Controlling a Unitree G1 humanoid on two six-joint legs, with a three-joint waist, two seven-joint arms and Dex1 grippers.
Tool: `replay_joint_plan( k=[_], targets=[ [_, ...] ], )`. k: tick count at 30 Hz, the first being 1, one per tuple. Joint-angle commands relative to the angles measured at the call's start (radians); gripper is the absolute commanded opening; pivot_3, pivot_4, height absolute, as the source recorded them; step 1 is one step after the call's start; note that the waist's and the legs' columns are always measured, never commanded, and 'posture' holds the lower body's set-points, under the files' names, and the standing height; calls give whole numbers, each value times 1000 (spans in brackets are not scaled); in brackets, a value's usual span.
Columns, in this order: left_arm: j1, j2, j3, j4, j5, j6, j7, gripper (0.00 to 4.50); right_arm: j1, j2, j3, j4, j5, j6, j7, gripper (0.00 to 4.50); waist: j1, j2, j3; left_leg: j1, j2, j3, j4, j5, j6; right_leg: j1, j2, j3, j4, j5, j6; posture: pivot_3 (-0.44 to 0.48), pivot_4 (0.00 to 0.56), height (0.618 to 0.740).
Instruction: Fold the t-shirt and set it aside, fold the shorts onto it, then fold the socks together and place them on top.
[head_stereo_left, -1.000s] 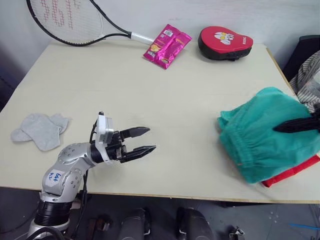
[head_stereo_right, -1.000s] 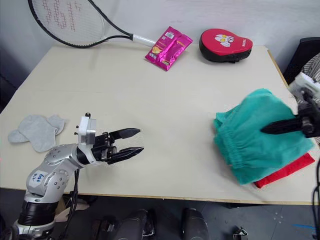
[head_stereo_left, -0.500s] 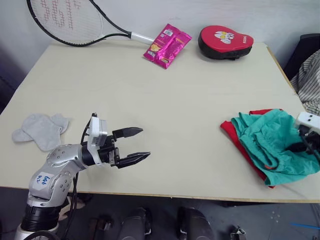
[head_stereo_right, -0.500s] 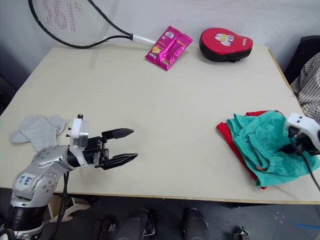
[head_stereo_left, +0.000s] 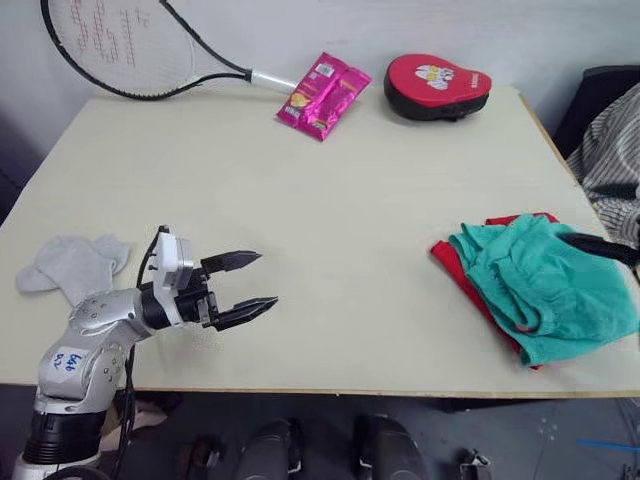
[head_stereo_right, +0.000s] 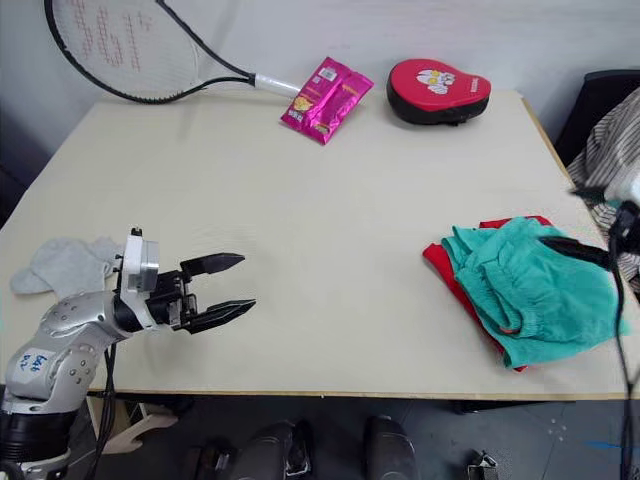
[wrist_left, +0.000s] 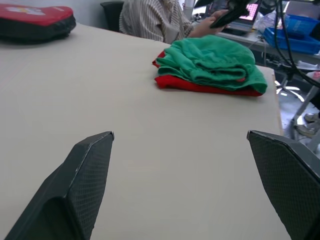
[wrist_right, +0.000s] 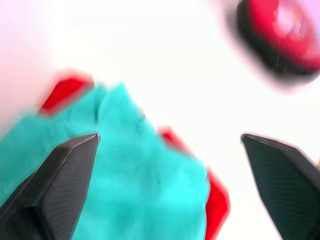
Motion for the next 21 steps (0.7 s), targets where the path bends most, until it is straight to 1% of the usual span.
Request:
replay_joint_plan(
  k=[1, 3, 5, 6, 8, 9, 12, 13, 14, 15, 16, 18, 20, 21],
  targets=[
    [44, -33, 92, 2, 30, -85, 75, 4500, 172, 146, -35, -361, 57, 61, -163, 4464, 2, -2, -1, 0, 0, 0, 0, -1, 0, 0, 0, 0, 0, 0, 0, 0, 150, 740],
    [76, -47, 117, -11, 30, -98, 103, 4500, 235, 216, -18, -474, 56, 84, -222, 4464, 4, -2, 0, -1, -1, 0, 0, -2, 1, -1, -1, 1, 0, 0, 0, 0, 150, 740],
    [151, -59, 175, -17, 48, -132, 140, 4500, 286, 314, 59, -538, 6, 23, -262, 4464, 5, -2, 0, -2, -2, 1, 0, -2, 2, -2, -2, 2, 0, 0, 0, 0, 150, 740],
    [213, -74, 234, -24, 41, -143, 166, 4500, 313, 379, 111, -553, -3, -49, -250, 4464, 3, -2, -1, -1, -2, 2, 0, -2, 2, -2, -2, 3, 0, 0, 0, 0, 150, 740],
    [336, -108, 350, -33, 39, -179, 214, 4500, 337, 499, 187, -554, -6, -198, -226, 4464, -9, -7, -4, 0, -1, 2, -1, -3, 2, -2, -1, 3, -1, 0, 0, 0, 150, 740],
    [390, -124, 398, -37, 42, -195, 235, 4500, 343, 525, 217, -553, 1, -205, -212, 4464, -11, -7, -4, 1, 0, 2, -1, -4, 0, -1, 0, 3, -1, 0, 0, 0, 150, 740],
    [541, -171, 521, -24, 64, -231, 300, 4500, 338, 577, 250, -510, -9, -234, -224, 4464, -7, -8, -3, 1, 1, 3, 0, -5, 1, -2, 1, 4, 0, -1, -1, 0, 150, 740],
    [594, -181, 560, -5, 93, -233, 336, 4500, 332, 590, 260, -485, -24, -259, -228, 4464, -4, -10, -4, 1, 1, 3, 1, -5, 1, -2, 0, 5, 0, -1, -1, 0, 150, 740],
    [640, -192, 596, 16, 87, -203, 365, 4500, 329, 597, 271, -462, -37, -281, -226, 4464, -3, -13, -6, 1, 1, 3, 1, -6, 2, -2, 0, 5, -1, -1, -1, 0, 150, 740],
    [678, -208, 635, 36, 105, -210, 404, 4500, 327, 599, 284, -443, -37, -291, -213, 4464, -2, -15, -7, 1, 1, 3, 1, -8, 5, -2, -1, 5, -1, -1, -1, 0, 150, 740],
    [708, -226, 670, 43, 91, -197, 435, 4500, 327, 601, 294, -430, -31, -301, -197, 4464, -1, -16, -8, 2, 1, 2, 1, -10, 7, -1, -1, 5, -2, -1, -2, 0, 150, 740],
    [749, -255, 733, 42, 75, -179, 501, 4500, 342, 595, 311, -436, 21, -260, -166, 4464, 3, -17, -8, 1, 1, 1, 0, -12, 9, -2, -1, 5, -4, -2, -4, 0, 150, 740],
    [775, -270, 784, 16, 27, -119, 553, 4500, 377, 575, 321, -468, 54, -227, -141, 4464, 10, -18, -9, 1, 1, 1, -1, -13, 9, -2, -2, 5, -5, -4, -6, 0, 150, 740],
    [784, -273, 801, 1, -4, -95, 559, 4500, 395, 566, 323, -484, 63, -216, -132, 4464, 13, -18, -9, 1, 1, 1, -1, -13, 9, -2, -2, 5, -5, -4, -7, 0, 150, 740]
  ],
)
